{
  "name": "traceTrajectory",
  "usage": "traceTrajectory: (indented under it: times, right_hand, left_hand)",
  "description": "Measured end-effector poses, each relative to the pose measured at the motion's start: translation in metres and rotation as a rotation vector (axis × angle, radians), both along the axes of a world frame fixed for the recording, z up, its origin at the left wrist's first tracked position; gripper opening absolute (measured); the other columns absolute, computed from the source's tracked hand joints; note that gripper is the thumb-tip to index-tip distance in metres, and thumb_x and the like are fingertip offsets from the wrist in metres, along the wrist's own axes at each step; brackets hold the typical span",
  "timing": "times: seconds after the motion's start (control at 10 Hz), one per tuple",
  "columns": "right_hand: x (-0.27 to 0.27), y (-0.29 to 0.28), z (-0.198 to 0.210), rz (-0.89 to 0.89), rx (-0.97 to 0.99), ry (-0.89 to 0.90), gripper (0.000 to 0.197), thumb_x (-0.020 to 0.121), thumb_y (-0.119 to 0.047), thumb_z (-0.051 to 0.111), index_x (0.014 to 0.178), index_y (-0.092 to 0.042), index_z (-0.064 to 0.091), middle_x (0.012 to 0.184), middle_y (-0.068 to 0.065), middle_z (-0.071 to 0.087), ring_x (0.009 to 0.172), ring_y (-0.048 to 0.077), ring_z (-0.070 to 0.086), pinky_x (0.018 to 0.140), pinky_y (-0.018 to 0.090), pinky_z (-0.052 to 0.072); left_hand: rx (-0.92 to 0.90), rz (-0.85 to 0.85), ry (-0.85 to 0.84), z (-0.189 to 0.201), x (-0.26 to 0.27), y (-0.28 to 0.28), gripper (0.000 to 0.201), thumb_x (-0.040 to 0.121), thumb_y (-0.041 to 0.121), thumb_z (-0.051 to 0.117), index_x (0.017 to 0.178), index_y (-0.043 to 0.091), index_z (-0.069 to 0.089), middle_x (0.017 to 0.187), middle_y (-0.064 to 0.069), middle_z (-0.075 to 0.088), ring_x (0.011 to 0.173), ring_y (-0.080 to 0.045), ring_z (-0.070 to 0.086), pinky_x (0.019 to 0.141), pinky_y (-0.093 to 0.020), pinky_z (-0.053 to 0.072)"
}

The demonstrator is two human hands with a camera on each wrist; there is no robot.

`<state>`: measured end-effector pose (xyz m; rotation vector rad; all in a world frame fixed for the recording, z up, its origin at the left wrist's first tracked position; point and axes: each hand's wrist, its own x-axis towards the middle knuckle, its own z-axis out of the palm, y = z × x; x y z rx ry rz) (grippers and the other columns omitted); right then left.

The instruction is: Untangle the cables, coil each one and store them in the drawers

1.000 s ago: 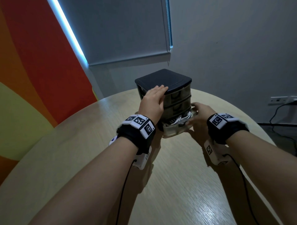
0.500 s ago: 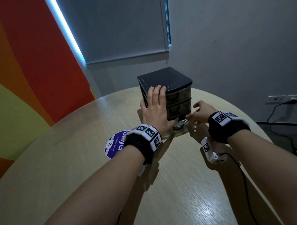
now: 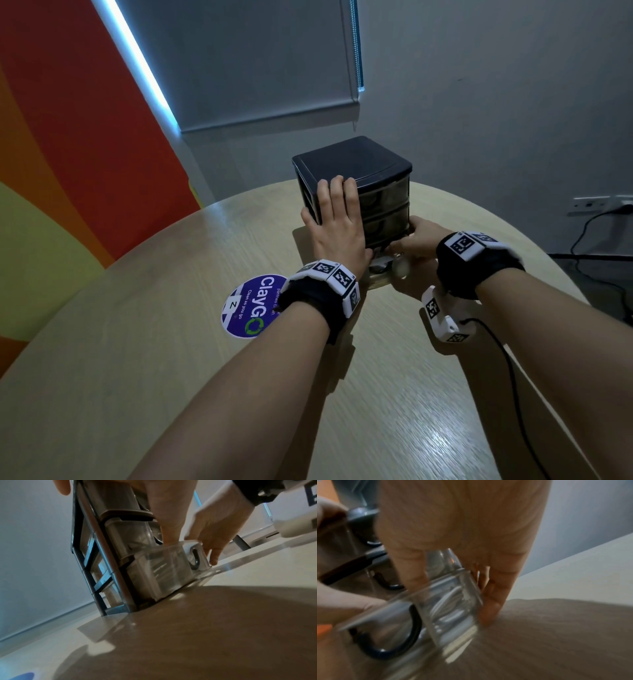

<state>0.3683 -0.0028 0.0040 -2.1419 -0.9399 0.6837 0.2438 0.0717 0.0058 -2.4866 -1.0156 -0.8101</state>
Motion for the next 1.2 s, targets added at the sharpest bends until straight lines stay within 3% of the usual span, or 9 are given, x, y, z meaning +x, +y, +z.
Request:
traceTrajectory:
  times: [0.1, 0.2, 0.3, 0.4, 0.5, 0.7, 0.9, 1.0, 1.2]
  right_hand:
    - [0.008, -0.012, -0.001, 0.092, 0.052, 0.23, 0.075, 0.077, -0.017, 0.074, 0.139, -0.027, 0.034, 0.119, -0.003, 0.046, 0.112, 0.023, 0.05, 0.103, 0.043, 0.041]
    - [0.016, -0.017, -0.003, 0.175, 0.059, 0.197, 0.109, 0.053, -0.026, 0.088, 0.142, -0.039, 0.026, 0.131, -0.01, 0.041, 0.121, 0.018, 0.041, 0.107, 0.039, 0.035]
    - [0.017, -0.014, -0.004, 0.176, 0.033, 0.095, 0.112, 0.052, -0.012, 0.09, 0.142, -0.031, 0.028, 0.127, -0.007, 0.045, 0.113, 0.016, 0.043, 0.095, 0.03, 0.036]
    - [0.017, -0.006, -0.01, 0.04, 0.078, -0.088, 0.088, 0.058, -0.003, 0.085, 0.133, -0.019, 0.043, 0.125, 0.003, 0.056, 0.102, 0.023, 0.056, 0.087, 0.035, 0.047]
    - [0.02, 0.0, -0.01, -0.037, 0.125, -0.144, 0.068, 0.06, -0.005, 0.084, 0.121, -0.011, 0.054, 0.123, 0.007, 0.06, 0.1, 0.026, 0.058, 0.083, 0.031, 0.045]
    - [0.021, 0.004, -0.009, -0.065, 0.094, -0.157, 0.066, 0.066, -0.004, 0.08, 0.125, -0.008, 0.052, 0.128, 0.01, 0.057, 0.113, 0.029, 0.055, 0.089, 0.031, 0.041]
    - [0.001, 0.005, -0.003, -0.046, -0.067, -0.21, 0.063, 0.075, -0.016, 0.076, 0.127, -0.005, 0.042, 0.126, 0.016, 0.054, 0.113, 0.032, 0.053, 0.081, 0.032, 0.042]
    - [-0.01, -0.003, 0.003, -0.041, -0.128, -0.209, 0.061, 0.078, -0.018, 0.073, 0.128, -0.003, 0.041, 0.125, 0.017, 0.054, 0.112, 0.031, 0.053, 0.079, 0.031, 0.041]
    - [-0.03, -0.027, 0.034, -0.017, -0.146, -0.269, 0.055, 0.083, -0.017, 0.068, 0.13, -0.002, 0.044, 0.127, 0.016, 0.055, 0.114, 0.032, 0.054, 0.085, 0.031, 0.044]
  left_hand:
    - [-0.045, -0.116, -0.042, 0.0, -0.004, 0.003, 0.111, 0.057, 0.058, 0.074, 0.135, 0.014, 0.007, 0.146, -0.011, 0.031, 0.137, -0.03, 0.022, 0.101, -0.051, 0.036]
    - [-0.105, -0.192, -0.026, 0.003, -0.014, 0.004, 0.114, 0.059, 0.068, 0.065, 0.142, 0.016, 0.005, 0.15, -0.009, 0.02, 0.139, -0.026, 0.009, 0.106, -0.049, 0.03]
    - [-0.155, -0.212, 0.096, 0.011, -0.024, 0.004, 0.131, 0.053, 0.08, 0.062, 0.149, 0.014, 0.001, 0.154, -0.006, 0.009, 0.142, -0.025, 0.002, 0.11, -0.048, 0.022]
    - [-0.099, -0.258, 0.131, 0.011, -0.028, 0.011, 0.129, 0.055, 0.079, 0.061, 0.146, 0.014, -0.005, 0.152, -0.008, 0.009, 0.139, -0.026, 0.002, 0.108, -0.049, 0.025]
    - [0.02, -0.172, 0.11, 0.003, -0.023, 0.017, 0.128, 0.049, 0.052, 0.082, 0.141, 0.013, 0.002, 0.144, -0.008, 0.013, 0.133, -0.026, 0.01, 0.099, -0.047, 0.039]
    - [0.084, -0.122, -0.035, -0.006, -0.011, 0.017, 0.124, 0.036, 0.037, 0.089, 0.138, 0.012, 0.023, 0.136, -0.008, 0.026, 0.128, -0.028, 0.027, 0.085, -0.04, 0.05]
    - [-0.068, -0.262, 0.058, 0.004, -0.027, 0.017, 0.112, 0.062, 0.035, 0.078, 0.145, 0.017, 0.005, 0.151, -0.009, 0.022, 0.138, -0.025, 0.01, 0.102, -0.043, 0.038]
    - [-0.126, -0.313, 0.094, 0.015, -0.039, 0.016, 0.098, 0.073, 0.033, 0.071, 0.15, 0.015, 0.012, 0.155, -0.008, 0.018, 0.143, -0.025, 0.01, 0.11, -0.045, 0.027]
    - [-0.276, -0.17, 0.045, 0.025, -0.071, 0.009, 0.089, 0.086, 0.035, 0.06, 0.15, 0.014, 0.003, 0.158, -0.006, 0.003, 0.145, -0.022, 0.003, 0.116, -0.046, 0.014]
